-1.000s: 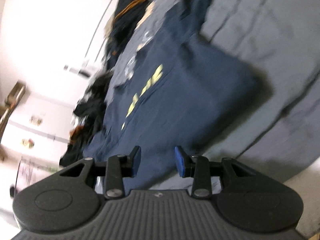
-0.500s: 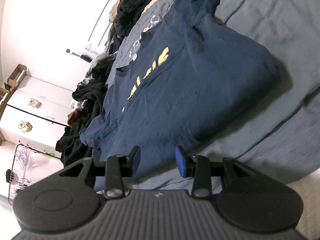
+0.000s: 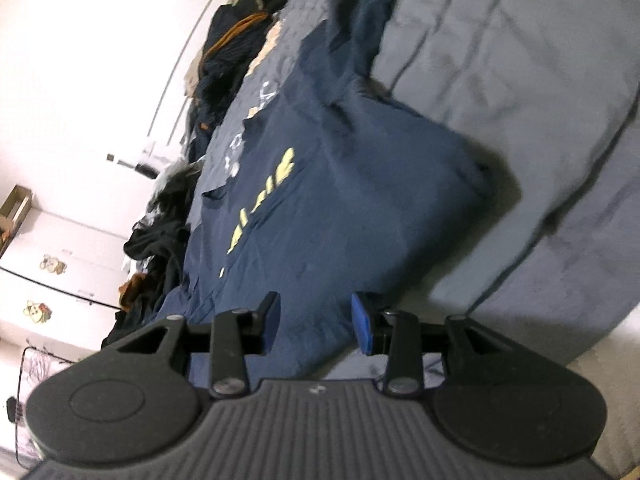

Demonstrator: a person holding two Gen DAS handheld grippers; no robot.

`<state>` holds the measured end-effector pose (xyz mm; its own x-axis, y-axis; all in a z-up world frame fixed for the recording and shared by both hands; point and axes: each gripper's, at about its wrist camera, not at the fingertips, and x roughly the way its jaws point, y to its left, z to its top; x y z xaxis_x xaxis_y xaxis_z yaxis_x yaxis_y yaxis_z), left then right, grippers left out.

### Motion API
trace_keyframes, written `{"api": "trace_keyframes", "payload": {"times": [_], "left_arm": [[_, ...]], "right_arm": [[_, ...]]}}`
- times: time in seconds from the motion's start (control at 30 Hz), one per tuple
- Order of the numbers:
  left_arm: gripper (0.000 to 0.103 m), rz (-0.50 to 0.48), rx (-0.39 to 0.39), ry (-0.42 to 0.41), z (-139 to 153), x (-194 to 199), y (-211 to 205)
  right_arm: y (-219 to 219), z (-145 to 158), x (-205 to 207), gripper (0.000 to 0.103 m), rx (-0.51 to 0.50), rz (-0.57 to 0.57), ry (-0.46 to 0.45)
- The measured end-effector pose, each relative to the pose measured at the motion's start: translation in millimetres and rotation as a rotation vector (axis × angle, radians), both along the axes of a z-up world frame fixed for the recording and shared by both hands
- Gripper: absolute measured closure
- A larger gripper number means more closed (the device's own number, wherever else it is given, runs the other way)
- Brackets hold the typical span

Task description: Fold clothes

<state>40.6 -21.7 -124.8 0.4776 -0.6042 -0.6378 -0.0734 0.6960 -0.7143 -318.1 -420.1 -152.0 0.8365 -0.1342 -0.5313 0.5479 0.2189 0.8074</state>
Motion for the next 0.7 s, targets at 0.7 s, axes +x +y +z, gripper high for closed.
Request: {"api": "trace_keyframes", "payload": {"times": [0.7], "left_arm": [[0.077, -0.672, 0.498, -0.405, 36.6, -8.6, -38.4]], "right_arm": [[65.3, 25.4, 81.1, 0.064, -0.14, 0.477, -0.007]]}}
